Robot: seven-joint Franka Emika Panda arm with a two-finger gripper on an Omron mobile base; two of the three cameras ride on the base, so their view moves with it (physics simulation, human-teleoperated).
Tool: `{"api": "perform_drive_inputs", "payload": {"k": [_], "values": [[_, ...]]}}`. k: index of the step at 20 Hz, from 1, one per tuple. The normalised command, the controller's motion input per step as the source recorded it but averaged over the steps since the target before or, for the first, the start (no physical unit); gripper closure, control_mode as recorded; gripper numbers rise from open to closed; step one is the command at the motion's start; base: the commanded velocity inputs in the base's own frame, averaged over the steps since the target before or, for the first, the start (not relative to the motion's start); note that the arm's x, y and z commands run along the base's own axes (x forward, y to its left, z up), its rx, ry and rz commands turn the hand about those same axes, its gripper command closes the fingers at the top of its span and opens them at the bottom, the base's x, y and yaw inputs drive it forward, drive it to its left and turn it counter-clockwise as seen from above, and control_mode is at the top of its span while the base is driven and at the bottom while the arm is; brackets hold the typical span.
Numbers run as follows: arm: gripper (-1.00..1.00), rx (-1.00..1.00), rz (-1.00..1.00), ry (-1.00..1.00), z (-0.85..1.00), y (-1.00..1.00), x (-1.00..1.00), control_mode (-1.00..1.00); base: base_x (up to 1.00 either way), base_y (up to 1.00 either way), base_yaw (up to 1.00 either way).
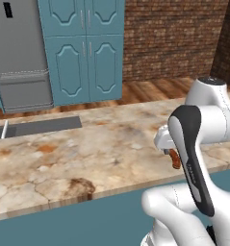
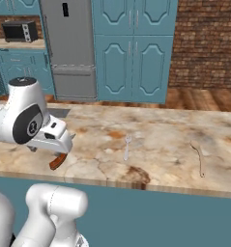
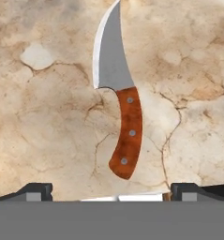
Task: Pick up the metallic utensils from the counter and place them in the open drawer. Make sure not to pick up any wooden utensils.
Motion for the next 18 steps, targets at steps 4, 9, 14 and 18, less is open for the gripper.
{"api": "perform_drive_inputs", "payload": {"k": [4, 9, 14, 18], "values": [[-1.00, 0.00, 0.00, 0.04, -0.21, -0.14, 0.04, -1.00, 0.00, 0.00, 0.00], [-1.00, 0.00, 0.00, 0.01, -0.20, -0.06, 0.12, -1.00, 0.00, 0.00, 0.00], [-1.00, 0.00, 0.00, 0.00, -0.22, 0.00, 0.23, -1.00, 0.00, 0.00, 0.00], [-1.00, 0.00, 0.00, 0.02, -0.20, -0.01, 0.13, -1.00, 0.00, 0.00, 0.00]]}}
